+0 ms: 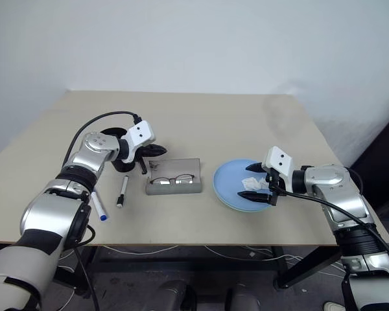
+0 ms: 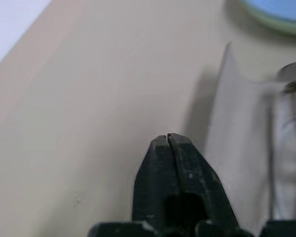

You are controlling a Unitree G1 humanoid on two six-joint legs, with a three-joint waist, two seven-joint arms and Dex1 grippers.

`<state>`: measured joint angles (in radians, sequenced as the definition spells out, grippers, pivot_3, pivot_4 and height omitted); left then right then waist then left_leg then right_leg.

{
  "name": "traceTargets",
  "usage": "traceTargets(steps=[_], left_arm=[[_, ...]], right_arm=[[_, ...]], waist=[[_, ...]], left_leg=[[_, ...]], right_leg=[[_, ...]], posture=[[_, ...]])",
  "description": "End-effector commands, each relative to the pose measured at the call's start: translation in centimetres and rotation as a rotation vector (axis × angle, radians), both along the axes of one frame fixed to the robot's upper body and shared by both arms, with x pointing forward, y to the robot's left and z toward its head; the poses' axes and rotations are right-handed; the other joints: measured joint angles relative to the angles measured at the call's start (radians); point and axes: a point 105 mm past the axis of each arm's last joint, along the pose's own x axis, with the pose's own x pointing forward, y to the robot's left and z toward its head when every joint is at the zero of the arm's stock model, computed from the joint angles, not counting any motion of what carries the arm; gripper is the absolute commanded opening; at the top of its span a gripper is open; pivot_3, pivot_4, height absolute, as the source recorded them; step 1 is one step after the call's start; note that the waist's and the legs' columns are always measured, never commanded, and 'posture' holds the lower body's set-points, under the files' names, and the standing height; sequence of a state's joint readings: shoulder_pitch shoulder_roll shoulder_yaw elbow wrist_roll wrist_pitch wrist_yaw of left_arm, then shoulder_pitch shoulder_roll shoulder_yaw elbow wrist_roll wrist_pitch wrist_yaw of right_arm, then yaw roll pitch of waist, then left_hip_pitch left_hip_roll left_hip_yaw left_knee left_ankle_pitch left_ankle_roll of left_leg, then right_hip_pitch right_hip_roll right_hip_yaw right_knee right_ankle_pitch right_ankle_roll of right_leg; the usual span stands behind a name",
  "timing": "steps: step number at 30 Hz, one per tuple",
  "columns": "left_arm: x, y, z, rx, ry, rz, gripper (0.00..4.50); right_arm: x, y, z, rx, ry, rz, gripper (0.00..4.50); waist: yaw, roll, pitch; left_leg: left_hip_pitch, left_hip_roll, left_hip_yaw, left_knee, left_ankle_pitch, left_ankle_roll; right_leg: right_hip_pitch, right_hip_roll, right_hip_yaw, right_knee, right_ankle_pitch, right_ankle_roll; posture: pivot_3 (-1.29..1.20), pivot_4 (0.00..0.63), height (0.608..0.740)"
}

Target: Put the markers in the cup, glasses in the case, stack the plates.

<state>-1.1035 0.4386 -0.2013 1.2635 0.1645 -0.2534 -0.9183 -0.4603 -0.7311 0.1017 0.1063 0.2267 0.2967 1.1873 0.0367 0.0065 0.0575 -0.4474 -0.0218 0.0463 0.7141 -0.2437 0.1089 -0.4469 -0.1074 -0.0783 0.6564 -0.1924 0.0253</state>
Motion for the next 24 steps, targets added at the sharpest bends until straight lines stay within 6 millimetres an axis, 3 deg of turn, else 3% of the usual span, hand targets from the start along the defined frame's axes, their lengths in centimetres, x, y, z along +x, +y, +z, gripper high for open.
traceTargets(steps=[1,10,24], left_arm=[[1.3,-0.6,1.7,-0.010,-0.103,0.062,0.04],[2.1,-0.7,0.3,0.129,-0.148,0.138,0.04],[0.1,-2.2,-2.8,0.211,-0.065,-0.037,0.04]], right_arm=[[0.3,-0.1,1.5,0.007,-0.058,-0.004,4.50],[0.1,-0.2,1.3,0.013,-0.052,-0.013,4.50],[-0.1,-0.2,0.7,0.025,-0.048,-0.023,4.50]], waist=[[0.000,0.000,0.000],[0.000,0.000,0.000],[0.000,0.000,0.000]], left_leg=[[0.000,0.000,0.000,0.000,0.000,0.000],[0.000,0.000,0.000,0.000,0.000,0.000],[0.000,-0.001,0.000,0.000,0.000,0.000]], right_leg=[[0.000,0.000,0.000,0.000,0.000,0.000],[0.000,-0.001,0.000,0.000,0.002,0.000],[0.000,-0.002,-0.001,0.000,0.002,-0.001]], posture=[[0.00,0.000,0.701],[0.00,0.000,0.701],[0.00,0.000,0.701]])
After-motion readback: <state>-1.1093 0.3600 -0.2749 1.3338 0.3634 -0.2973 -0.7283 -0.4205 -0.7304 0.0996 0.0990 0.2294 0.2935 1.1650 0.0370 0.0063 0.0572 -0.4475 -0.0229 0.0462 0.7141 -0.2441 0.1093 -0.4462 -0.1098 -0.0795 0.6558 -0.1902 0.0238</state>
